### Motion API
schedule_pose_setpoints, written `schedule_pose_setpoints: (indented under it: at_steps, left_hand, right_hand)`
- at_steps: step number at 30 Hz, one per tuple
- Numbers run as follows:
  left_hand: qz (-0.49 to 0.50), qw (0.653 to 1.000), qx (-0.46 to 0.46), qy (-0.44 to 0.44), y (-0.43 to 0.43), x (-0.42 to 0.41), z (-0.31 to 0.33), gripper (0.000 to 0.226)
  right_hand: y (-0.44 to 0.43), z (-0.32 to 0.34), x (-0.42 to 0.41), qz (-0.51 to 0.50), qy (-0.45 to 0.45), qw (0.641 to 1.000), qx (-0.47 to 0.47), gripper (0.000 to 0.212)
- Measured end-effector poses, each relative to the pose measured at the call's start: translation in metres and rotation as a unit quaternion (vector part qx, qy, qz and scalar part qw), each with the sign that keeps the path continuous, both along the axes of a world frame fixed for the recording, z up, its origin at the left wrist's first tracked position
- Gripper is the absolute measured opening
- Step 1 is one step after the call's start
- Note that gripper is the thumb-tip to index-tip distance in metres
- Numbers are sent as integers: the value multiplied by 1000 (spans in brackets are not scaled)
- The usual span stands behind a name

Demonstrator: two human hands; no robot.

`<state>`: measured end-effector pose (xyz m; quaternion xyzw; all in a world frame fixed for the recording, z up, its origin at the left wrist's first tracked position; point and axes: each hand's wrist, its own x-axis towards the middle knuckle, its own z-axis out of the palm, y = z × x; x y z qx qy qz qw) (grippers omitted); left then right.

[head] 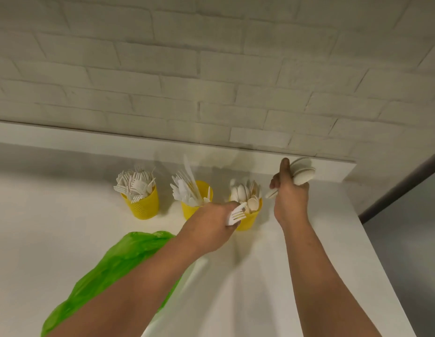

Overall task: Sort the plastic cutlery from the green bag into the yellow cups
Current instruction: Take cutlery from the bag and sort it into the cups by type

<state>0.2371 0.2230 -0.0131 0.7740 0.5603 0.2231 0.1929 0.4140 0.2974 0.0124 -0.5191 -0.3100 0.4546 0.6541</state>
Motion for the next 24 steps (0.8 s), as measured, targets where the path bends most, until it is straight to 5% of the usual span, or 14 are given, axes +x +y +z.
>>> schedule_pose_setpoints:
  at_steps: [5, 12, 20, 24]
  left_hand:
    - [11, 995, -18, 97, 19, 12, -26, 37]
    - [20, 996, 12, 91, 29, 17, -38, 37]
    - [26, 996, 14, 88, 29, 15, -41, 28]
    - [25, 996, 21, 84, 29, 17, -40, 27]
  right_hand:
    - [15, -25, -15, 8, -17, 997, -77, 45]
    - [16, -54, -19, -37, -69, 992, -99, 43]
    - [9, -83, -21, 27, -239, 971, -17, 16]
    - [3, -72, -15, 80, -244, 966, 40, 52]
